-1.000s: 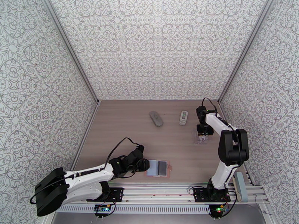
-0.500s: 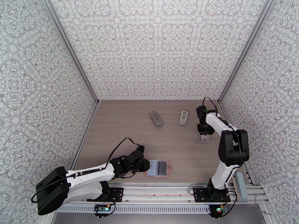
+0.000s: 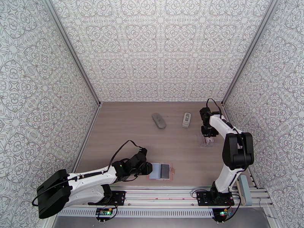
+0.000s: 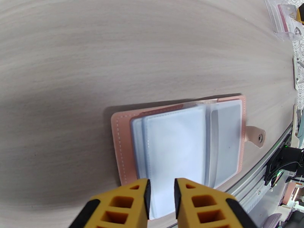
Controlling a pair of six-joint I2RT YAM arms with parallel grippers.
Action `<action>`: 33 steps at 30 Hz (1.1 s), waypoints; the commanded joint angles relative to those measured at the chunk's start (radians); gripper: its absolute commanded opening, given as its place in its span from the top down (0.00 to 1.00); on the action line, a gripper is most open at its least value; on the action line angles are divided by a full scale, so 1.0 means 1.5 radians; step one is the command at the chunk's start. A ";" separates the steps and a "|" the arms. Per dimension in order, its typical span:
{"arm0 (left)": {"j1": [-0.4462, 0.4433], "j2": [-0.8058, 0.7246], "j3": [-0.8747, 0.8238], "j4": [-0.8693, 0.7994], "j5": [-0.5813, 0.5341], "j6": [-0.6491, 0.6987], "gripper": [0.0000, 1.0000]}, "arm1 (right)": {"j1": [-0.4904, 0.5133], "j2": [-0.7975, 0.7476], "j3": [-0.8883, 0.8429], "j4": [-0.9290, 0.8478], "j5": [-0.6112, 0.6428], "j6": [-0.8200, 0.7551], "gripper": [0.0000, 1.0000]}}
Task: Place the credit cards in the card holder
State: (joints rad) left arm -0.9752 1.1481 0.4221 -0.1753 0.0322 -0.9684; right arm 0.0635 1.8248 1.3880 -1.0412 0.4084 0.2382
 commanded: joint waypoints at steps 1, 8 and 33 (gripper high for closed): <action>-0.005 0.007 0.004 0.009 0.008 -0.003 0.73 | -0.003 -0.020 0.022 -0.015 0.020 0.005 0.81; -0.005 0.013 0.007 0.009 0.008 -0.002 0.73 | -0.003 -0.023 0.024 -0.017 0.021 0.006 0.85; -0.009 0.018 0.007 0.021 0.006 -0.006 0.73 | -0.003 -0.079 0.008 -0.016 -0.059 0.011 1.00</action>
State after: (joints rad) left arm -0.9802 1.1820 0.4225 -0.1581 0.0322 -0.9684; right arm 0.0631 1.7615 1.3987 -1.0569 0.3744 0.2390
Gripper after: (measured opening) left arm 0.271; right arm 0.050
